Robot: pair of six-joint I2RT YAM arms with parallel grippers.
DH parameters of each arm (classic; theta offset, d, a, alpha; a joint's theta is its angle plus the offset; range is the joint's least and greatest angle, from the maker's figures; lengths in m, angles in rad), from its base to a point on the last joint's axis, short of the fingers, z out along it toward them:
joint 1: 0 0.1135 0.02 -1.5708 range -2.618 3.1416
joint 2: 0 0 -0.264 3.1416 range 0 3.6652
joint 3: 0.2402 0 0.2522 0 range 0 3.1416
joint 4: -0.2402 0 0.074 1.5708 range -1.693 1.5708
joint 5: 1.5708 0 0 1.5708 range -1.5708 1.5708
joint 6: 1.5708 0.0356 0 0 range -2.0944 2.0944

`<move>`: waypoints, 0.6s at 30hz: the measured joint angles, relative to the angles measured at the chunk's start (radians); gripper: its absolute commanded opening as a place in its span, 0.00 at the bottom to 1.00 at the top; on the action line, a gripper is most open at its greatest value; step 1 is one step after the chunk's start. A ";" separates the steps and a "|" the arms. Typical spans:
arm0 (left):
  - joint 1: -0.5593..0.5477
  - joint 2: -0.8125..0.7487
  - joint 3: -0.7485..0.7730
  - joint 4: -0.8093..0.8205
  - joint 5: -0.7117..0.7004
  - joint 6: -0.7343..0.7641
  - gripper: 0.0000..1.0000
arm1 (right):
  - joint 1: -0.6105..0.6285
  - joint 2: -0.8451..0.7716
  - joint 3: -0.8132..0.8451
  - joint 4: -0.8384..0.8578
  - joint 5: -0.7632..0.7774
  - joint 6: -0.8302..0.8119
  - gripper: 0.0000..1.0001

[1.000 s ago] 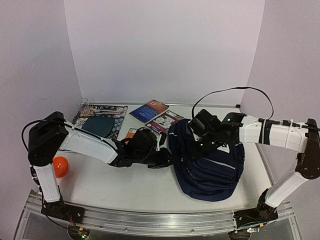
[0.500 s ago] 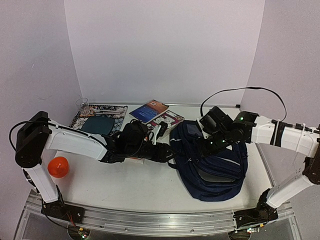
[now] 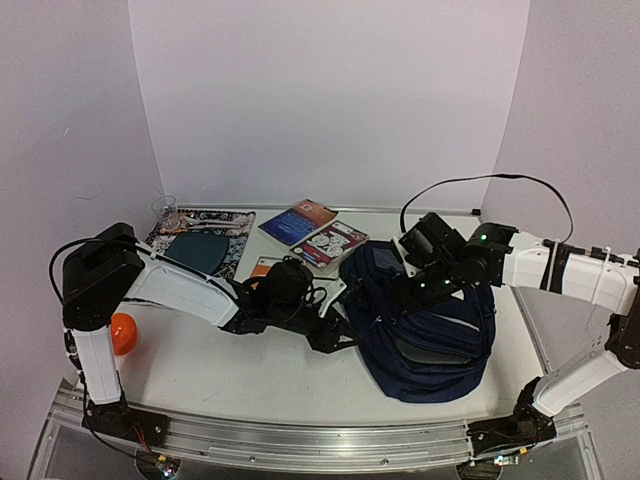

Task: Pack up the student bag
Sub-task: Pick up the second largest pocket of the student bag.

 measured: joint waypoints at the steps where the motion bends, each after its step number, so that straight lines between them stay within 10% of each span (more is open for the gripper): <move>1: -0.001 0.007 0.009 -0.003 -0.003 0.023 0.48 | 0.000 0.000 0.000 0.001 -0.002 0.000 0.00; 18: -0.048 0.109 0.142 0.008 -0.088 0.282 0.35 | -0.001 0.017 0.000 0.021 -0.028 0.000 0.00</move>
